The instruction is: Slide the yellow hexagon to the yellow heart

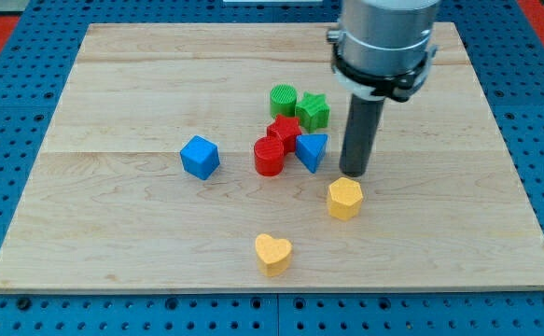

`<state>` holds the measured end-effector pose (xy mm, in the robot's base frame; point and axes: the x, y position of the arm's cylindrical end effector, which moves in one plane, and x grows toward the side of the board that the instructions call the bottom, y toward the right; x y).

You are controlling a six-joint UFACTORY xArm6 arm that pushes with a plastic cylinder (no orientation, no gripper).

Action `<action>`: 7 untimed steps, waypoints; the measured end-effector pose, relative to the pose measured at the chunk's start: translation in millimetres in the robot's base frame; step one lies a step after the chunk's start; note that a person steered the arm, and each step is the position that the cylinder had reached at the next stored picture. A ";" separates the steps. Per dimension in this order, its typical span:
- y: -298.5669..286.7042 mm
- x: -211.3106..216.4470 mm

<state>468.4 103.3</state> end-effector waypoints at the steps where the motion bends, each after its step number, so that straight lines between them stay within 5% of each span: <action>1: 15.8 7.2; 4: -15.5 62.3; 7: -6.7 36.1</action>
<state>504.5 96.6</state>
